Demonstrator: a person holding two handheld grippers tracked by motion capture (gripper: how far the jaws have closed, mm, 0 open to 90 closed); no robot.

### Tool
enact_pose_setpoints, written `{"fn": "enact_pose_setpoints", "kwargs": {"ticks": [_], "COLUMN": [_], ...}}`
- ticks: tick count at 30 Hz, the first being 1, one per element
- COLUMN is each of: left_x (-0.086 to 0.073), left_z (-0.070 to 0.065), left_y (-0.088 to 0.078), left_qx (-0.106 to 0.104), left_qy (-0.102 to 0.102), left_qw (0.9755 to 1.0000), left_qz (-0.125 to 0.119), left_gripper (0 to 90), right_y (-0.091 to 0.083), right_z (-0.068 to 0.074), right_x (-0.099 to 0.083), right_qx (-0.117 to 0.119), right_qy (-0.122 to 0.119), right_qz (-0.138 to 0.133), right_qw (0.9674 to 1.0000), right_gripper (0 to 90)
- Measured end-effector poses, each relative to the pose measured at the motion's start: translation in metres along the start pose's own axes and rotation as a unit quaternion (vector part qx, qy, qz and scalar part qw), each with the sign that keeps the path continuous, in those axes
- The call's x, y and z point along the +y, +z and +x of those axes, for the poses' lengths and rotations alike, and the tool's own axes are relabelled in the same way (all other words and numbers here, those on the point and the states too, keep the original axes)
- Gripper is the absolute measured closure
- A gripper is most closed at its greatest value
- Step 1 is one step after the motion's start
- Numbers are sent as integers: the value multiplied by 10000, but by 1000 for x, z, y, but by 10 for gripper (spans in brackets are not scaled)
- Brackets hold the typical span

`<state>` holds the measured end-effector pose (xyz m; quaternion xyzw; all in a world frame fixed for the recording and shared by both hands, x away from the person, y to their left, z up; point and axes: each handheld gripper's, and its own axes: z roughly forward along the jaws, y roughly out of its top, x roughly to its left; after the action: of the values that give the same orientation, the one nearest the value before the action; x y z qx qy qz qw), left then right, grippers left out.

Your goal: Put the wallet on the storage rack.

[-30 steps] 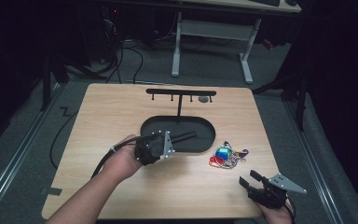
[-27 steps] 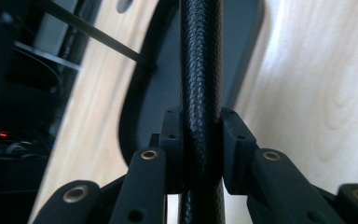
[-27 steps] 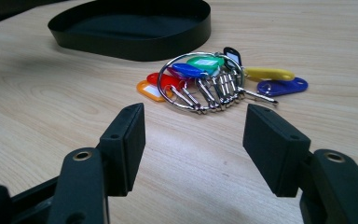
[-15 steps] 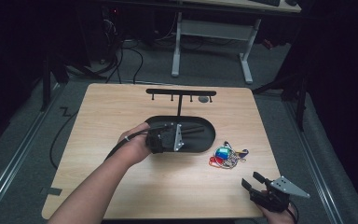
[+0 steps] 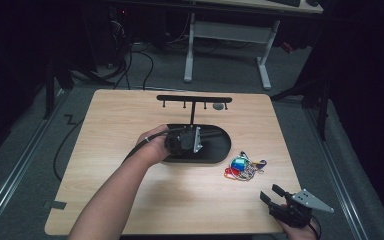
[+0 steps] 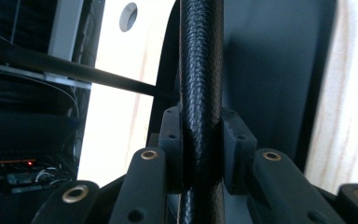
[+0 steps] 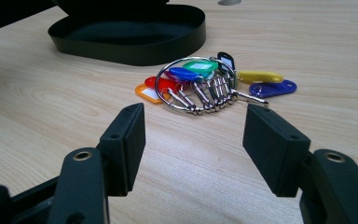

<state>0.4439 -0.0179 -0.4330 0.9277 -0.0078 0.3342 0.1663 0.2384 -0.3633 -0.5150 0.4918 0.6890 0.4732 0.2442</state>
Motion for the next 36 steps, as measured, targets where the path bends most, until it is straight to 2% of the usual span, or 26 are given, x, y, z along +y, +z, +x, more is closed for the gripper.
{"fn": "enact_pose_setpoints", "kwargs": {"ticks": [6, 14, 20, 24, 26, 31, 33, 34, 35, 36], "left_x": [2, -3, -5, -6, -7, -9, -8, -9, -9, -11], "left_z": [8, 9, 7, 4, 0, -6, -10, -12, -14, -18], "left_y": [10, 25, 35, 40, 43, 45, 46, 46, 46, 48], "left_qx": [-18, 11, 87, 72, 65, 40, -37, -94, -154, -229], "left_qy": [60, 76, 174, 184, 260, 290, 324, 300, 243, 114], "left_qw": [10000, 9999, 9997, 9994, 9988, 9984, 9980, 9979, 9980, 9981], "left_qz": [-71, 89, 165, 300, 411, 484, 546, 558, 567, 569], "left_gripper": [737, 737, 735, 730, 729, 720, 673, 673, 614, 592], "right_y": [-2, -2, -2, -2, -2, -2, -1, -1, -1, -1], "right_z": [-1, -3, -4, -4, -4, -3, -3, -3, -2, -2], "right_x": [-1, -1, -2, -2, -2, -2, -2, -2, -2, -2], "right_qx": [-4, 8, 29, 66, 79, 82, 88, 88, 78, 71], "right_qy": [58, 105, 118, 123, 133, 159, 127, 127, 112, 107], "right_qz": [-9, -15, -26, -13, 1, 18, 32, 32, 37, 37], "right_qw": [10000, 9999, 9999, 9999, 9999, 9998, 9999, 9999, 9999, 9999], "right_gripper": [395, 395, 395, 395, 395, 395, 395, 395, 395, 395]}}
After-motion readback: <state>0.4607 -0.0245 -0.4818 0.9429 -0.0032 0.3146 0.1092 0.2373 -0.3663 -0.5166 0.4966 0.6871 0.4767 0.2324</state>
